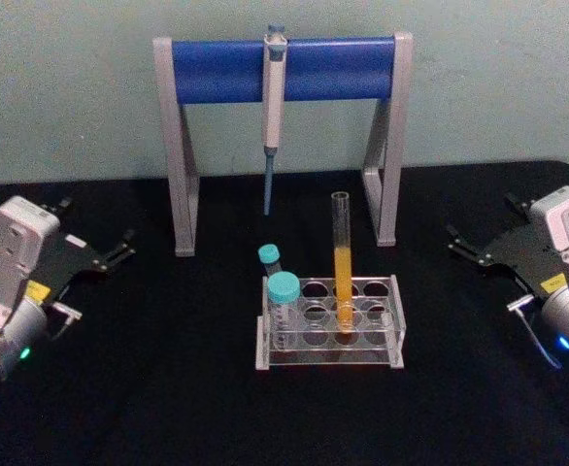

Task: Pick up the test tube from the test tube rack, shake it, then place it back into the test tube rack.

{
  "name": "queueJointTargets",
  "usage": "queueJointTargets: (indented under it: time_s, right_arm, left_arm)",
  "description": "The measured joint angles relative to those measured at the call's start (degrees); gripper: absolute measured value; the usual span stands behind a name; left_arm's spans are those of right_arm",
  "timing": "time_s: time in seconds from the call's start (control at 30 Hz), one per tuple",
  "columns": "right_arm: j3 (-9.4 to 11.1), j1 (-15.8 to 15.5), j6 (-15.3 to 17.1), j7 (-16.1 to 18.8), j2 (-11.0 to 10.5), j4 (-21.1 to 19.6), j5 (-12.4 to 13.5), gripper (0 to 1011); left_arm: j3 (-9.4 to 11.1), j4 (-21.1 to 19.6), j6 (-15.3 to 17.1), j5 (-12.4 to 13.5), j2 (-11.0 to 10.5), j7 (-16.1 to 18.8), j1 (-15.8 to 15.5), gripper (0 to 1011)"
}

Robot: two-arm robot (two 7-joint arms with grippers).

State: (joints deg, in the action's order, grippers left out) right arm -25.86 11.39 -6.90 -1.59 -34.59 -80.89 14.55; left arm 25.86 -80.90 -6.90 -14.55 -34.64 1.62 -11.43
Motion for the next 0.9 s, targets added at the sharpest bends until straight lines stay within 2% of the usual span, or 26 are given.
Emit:
queueJointTargets:
  time_s: [0.9]
  right_arm:
    - [-0.01,0.05,-0.02,-0.03,-0.06,0.00,-0.01,1000]
  left_arm:
    - [0.00,0.00,0.00,0.00,0.00,0.00,0.00,1001]
